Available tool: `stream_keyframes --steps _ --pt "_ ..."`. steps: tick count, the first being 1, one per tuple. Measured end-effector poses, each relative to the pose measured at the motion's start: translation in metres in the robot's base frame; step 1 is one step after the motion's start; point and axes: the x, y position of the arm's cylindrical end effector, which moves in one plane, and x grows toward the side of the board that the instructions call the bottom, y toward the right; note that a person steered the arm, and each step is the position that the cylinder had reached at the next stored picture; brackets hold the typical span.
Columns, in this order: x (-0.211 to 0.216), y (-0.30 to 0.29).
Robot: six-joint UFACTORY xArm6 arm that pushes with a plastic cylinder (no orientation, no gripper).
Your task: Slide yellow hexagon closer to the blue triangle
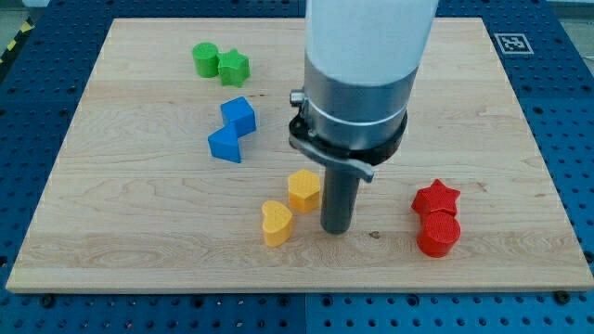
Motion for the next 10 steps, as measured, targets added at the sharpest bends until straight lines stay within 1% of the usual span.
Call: stream_keyframes --steps 1,3,6,9,10 --pt "-0.004 -0.012" --pt "-0.013 -0.012" --pt "-0.015 -0.022" --pt "-0.037 -0.021" --pt "-0.036 -0.024"
